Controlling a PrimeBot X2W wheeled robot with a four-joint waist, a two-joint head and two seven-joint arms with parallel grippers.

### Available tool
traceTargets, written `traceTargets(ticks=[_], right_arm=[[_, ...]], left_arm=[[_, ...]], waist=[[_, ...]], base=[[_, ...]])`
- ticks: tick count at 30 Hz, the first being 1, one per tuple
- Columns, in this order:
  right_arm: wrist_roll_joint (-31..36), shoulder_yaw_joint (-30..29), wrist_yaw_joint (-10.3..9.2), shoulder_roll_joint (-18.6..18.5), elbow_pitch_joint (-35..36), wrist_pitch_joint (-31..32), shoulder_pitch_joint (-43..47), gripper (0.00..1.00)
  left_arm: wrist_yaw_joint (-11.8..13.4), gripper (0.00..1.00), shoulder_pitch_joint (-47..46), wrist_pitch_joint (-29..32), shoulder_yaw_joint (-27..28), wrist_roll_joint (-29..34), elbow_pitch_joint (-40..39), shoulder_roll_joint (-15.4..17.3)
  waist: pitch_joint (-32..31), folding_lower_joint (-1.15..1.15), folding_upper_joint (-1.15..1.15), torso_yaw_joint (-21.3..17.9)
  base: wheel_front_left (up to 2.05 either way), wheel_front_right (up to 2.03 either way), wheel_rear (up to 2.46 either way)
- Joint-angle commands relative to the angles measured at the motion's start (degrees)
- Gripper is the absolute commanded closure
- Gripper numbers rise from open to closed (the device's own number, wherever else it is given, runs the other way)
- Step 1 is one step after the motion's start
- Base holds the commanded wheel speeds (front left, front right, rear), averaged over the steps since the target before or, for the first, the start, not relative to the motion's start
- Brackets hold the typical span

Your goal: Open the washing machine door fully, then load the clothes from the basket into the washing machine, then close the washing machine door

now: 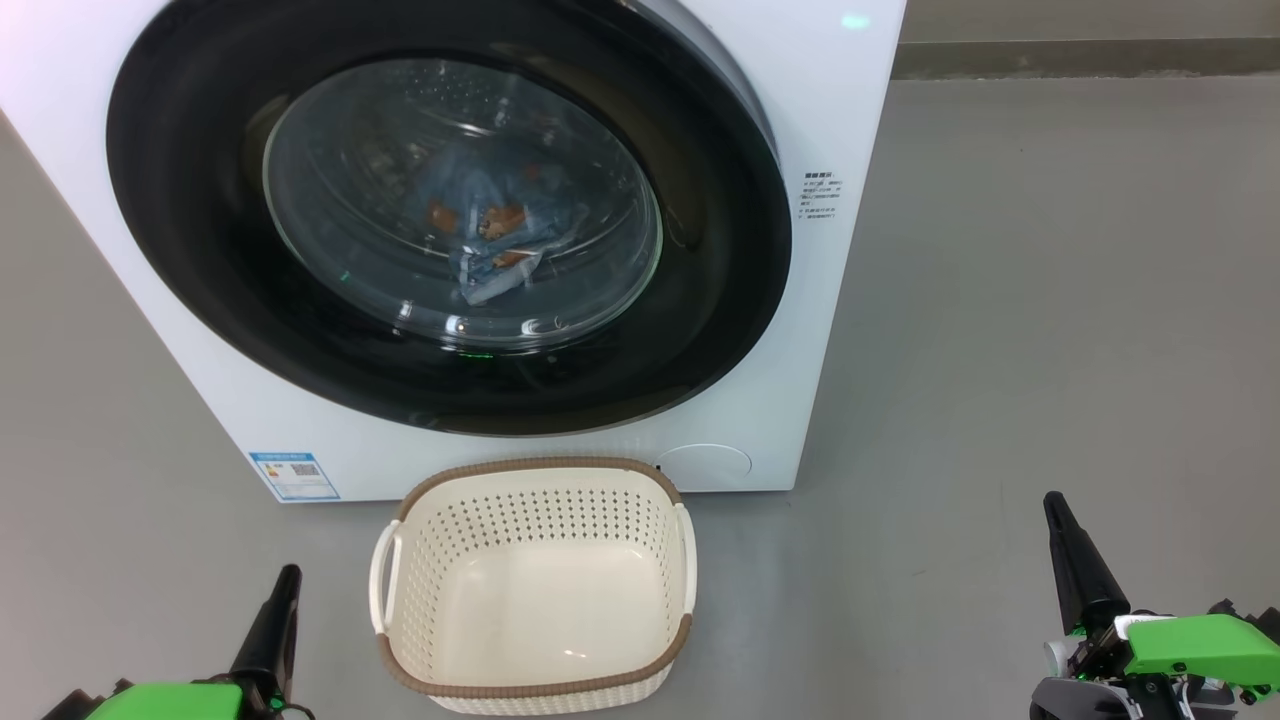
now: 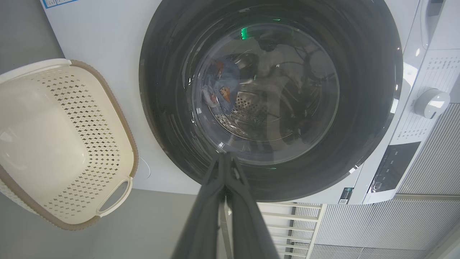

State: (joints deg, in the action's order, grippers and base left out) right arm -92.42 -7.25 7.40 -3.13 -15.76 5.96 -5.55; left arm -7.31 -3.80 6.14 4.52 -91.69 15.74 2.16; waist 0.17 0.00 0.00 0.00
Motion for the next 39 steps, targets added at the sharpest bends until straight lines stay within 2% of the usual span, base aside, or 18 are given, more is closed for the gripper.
traceTargets(ticks=[1, 39], right_arm=[[0.0, 1.1, 0.09, 0.0, 1.8, 0.2, -0.6, 1.0], [0.1, 0.9, 0.09, 0.1, 1.7, 0.4, -0.6, 1.0]], left_arm=[[-0.2, 1.0, -2.4, 0.4, 2.0, -0.5, -1.7, 0.7], [-0.2, 1.0, -2.4, 0.4, 2.0, -0.4, -1.7, 0.7]], waist=[[0.0, 0.0, 0.0, 0.0], [0.0, 0.0, 0.0, 0.0]], base=[[0.0, 0.0, 0.0], [0.0, 0.0, 0.0]])
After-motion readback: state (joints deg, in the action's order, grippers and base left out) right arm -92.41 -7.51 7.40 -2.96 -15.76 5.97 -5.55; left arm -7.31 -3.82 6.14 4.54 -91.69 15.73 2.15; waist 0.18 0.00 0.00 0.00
